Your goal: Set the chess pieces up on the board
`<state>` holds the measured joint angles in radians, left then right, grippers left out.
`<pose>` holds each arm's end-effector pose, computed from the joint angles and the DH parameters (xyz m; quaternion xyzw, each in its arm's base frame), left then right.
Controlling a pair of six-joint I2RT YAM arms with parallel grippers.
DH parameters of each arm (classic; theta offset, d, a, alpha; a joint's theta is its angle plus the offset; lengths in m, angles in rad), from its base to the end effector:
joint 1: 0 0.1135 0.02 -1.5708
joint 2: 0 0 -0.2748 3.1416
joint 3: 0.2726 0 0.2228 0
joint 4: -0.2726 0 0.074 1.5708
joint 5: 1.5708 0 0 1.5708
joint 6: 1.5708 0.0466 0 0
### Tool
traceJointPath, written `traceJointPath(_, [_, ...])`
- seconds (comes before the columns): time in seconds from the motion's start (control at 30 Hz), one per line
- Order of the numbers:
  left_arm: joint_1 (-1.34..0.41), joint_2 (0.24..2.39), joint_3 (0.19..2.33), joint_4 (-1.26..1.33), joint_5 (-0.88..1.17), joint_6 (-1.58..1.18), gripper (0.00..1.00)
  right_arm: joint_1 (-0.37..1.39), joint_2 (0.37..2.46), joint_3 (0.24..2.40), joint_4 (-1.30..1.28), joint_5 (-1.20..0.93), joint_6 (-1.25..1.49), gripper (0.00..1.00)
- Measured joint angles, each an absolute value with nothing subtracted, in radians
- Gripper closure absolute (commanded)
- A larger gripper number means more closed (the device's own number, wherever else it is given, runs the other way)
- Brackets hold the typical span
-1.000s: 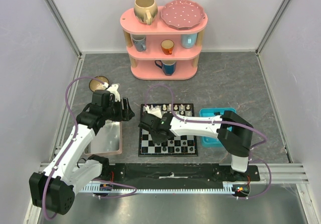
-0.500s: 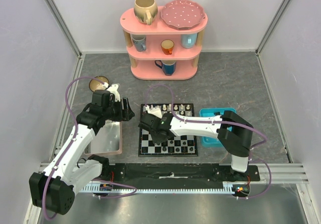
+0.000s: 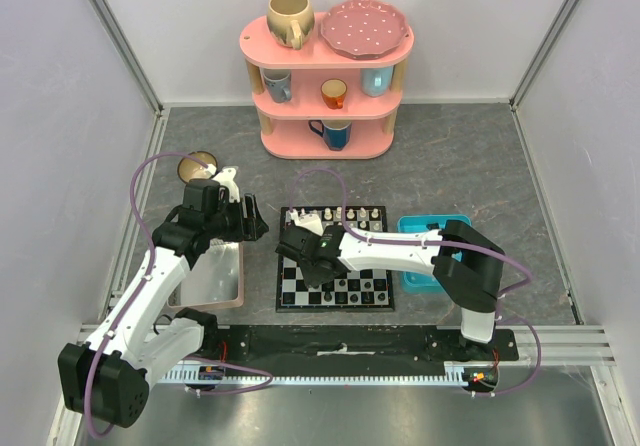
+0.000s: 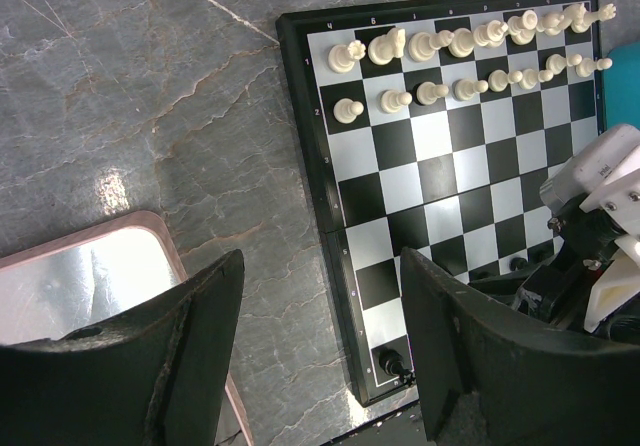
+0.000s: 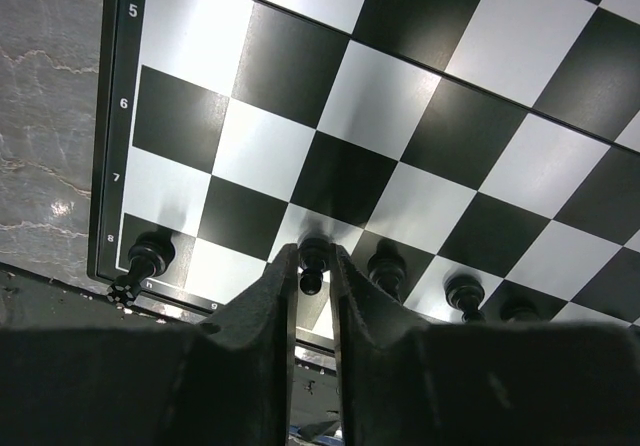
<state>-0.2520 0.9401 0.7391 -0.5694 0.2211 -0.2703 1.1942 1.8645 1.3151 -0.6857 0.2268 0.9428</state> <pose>0.1581 -0.0513 0.2682 0.0346 0.9157 -0.1981 0.3479 0.1396 0.3246 0.2029 -0.1041 0.9743 0.0918 0.1777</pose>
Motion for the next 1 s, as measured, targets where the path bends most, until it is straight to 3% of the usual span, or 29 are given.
traceJointPath(1.0, [-0.252,0.94,0.739,-0.569,0.221,-0.27,0.29,1.194,1.866,1.315,-0.658,0.219,0.944,0.68])
